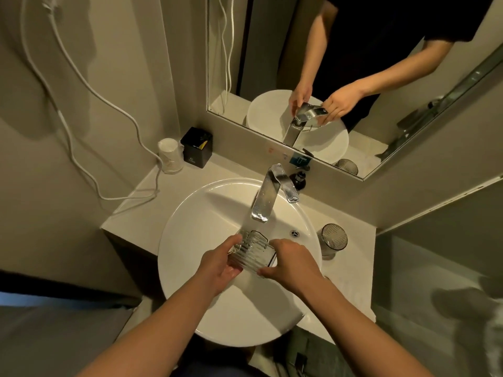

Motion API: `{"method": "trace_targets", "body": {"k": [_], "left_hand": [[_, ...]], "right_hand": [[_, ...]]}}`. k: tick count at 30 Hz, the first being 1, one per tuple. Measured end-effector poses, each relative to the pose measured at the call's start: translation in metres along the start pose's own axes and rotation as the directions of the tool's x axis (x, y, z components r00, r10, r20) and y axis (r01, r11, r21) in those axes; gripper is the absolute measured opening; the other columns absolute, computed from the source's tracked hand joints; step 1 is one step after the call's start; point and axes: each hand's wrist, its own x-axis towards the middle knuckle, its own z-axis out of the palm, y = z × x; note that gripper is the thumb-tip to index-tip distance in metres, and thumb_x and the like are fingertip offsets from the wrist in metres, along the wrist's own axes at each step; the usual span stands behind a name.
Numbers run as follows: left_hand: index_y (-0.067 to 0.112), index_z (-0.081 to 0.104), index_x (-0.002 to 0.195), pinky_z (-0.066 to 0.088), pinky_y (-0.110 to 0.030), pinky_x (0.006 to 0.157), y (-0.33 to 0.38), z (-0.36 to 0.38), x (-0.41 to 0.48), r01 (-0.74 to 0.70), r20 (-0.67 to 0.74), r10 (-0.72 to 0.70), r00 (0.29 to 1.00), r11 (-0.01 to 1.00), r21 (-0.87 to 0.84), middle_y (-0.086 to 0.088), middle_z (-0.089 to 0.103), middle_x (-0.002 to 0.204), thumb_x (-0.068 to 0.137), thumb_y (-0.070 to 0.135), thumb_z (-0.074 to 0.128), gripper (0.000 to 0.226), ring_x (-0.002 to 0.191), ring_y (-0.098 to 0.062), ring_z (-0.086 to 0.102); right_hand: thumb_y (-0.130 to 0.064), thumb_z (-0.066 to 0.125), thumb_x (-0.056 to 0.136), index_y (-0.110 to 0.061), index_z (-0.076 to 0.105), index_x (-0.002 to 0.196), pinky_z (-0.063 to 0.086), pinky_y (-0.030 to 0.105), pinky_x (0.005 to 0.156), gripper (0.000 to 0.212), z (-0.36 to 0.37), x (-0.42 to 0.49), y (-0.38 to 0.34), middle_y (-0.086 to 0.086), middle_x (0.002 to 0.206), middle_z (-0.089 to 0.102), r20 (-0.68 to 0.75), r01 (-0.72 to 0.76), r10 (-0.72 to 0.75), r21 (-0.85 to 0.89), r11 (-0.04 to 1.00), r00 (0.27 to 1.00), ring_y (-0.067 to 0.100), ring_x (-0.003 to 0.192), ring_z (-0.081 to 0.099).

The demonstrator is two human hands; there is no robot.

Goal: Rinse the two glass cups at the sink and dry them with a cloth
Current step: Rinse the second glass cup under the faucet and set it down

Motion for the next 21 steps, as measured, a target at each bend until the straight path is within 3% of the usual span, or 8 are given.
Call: {"method": "trace_targets", "body": {"k": [2, 4, 6, 9, 11, 13, 17, 21], "left_hand": [[0.004, 0.075, 0.082, 0.055, -0.028, 0.062, 0.000, 0.003, -0.009, -0.188, -0.003, 0.198, 0.980, 0.936, 0.297, -0.007, 0.070, 0.068, 0.074, 0.031, 0.089, 0.032, 0.059, -0.017, 0.067], [0.016, 0.072, 0.072, 0.050, -0.030, 0.068, -0.002, 0.009, -0.021, -0.370, 0.126, 0.364, 0.923, 0.747, 0.553, 0.007, 0.067, 0.065, 0.064, 0.041, 0.091, 0.032, 0.061, -0.012, 0.063], [0.026, 0.070, 0.084, 0.050, -0.023, 0.072, -0.003, 0.018, -0.036, -0.469, 0.263, 0.411, 0.873, 0.562, 0.681, 0.017, 0.070, 0.069, 0.061, 0.037, 0.096, 0.035, 0.065, 0.000, 0.065], [0.042, 0.062, 0.104, 0.050, -0.011, 0.081, -0.009, 0.038, -0.052, -0.587, 0.465, 0.400, 0.790, 0.270, 0.763, 0.022, 0.069, 0.096, 0.060, 0.034, 0.098, 0.058, 0.091, 0.008, 0.065], [0.036, 0.056, 0.129, 0.047, -0.011, 0.093, -0.012, 0.053, -0.057, -0.648, 0.592, 0.334, 0.734, 0.082, 0.757, 0.020, 0.059, 0.119, 0.056, 0.049, 0.093, 0.083, 0.108, 0.008, 0.058], [0.032, 0.050, 0.142, 0.046, -0.014, 0.103, -0.012, 0.073, -0.057, -0.710, 0.692, 0.241, 0.681, -0.014, 0.704, 0.019, 0.052, 0.128, 0.057, 0.054, 0.089, 0.096, 0.116, 0.011, 0.052], [0.032, 0.047, 0.144, 0.035, 0.000, 0.096, -0.013, 0.129, -0.058, -0.827, 0.844, 0.091, 0.528, -0.174, 0.535, 0.020, 0.050, 0.128, 0.066, 0.051, 0.092, 0.092, 0.114, 0.019, 0.045], [0.023, 0.046, 0.145, 0.034, -0.006, 0.100, -0.021, 0.197, -0.050, -0.881, 0.920, -0.032, 0.391, -0.302, 0.364, 0.006, 0.052, 0.135, 0.070, 0.050, 0.090, 0.092, 0.119, -0.001, 0.048]], "right_hand": [[-0.054, 0.079, 0.073, -0.026, 0.067, 0.113, 0.051, 0.037, 0.087, 0.050, -0.003, -0.010, 0.011, -0.001, 0.109, 0.070, 0.002, -0.021, 0.021, 0.107, 0.994, 1.000, 0.024, 0.106, 0.065], [-0.053, 0.079, 0.078, -0.023, 0.057, 0.141, 0.047, 0.035, 0.104, 0.073, -0.008, -0.023, 0.025, 0.000, 0.139, 0.063, -0.010, -0.051, 0.054, 0.196, 0.979, 0.998, 0.020, 0.130, 0.057], [-0.052, 0.080, 0.080, -0.025, 0.046, 0.151, 0.041, 0.028, 0.110, 0.084, -0.018, -0.037, 0.040, -0.004, 0.152, 0.053, -0.035, -0.038, 0.049, 0.269, 0.962, 0.998, 0.014, 0.138, 0.050], [-0.051, 0.084, 0.077, -0.034, 0.038, 0.155, 0.034, 0.022, 0.111, 0.092, -0.032, -0.057, 0.062, -0.013, 0.157, 0.045, -0.041, 0.009, 0.005, 0.335, 0.942, 0.999, 0.008, 0.142, 0.044], [-0.053, 0.084, 0.075, -0.039, 0.034, 0.156, 0.033, 0.026, 0.115, 0.096, -0.040, -0.070, 0.074, -0.017, 0.158, 0.042, -0.054, 0.031, -0.015, 0.318, 0.947, 0.998, 0.007, 0.143, 0.041], [-0.059, 0.082, 0.072, -0.041, 0.034, 0.155, 0.037, 0.031, 0.118, 0.098, -0.048, -0.082, 0.086, -0.017, 0.156, 0.045, -0.078, 0.028, -0.005, 0.296, 0.955, 0.997, 0.008, 0.142, 0.043], [-0.076, 0.071, 0.061, -0.043, 0.039, 0.149, 0.046, 0.036, 0.109, 0.100, -0.060, -0.100, 0.114, -0.016, 0.144, 0.058, -0.211, -0.011, 0.082, 0.314, 0.949, 0.974, 0.008, 0.128, 0.055], [-0.064, 0.082, 0.062, -0.042, 0.051, 0.136, 0.053, 0.037, 0.098, 0.083, -0.071, -0.117, 0.152, -0.023, 0.125, 0.065, -0.382, -0.072, 0.239, 0.403, 0.913, 0.893, 0.003, 0.112, 0.062]]}}
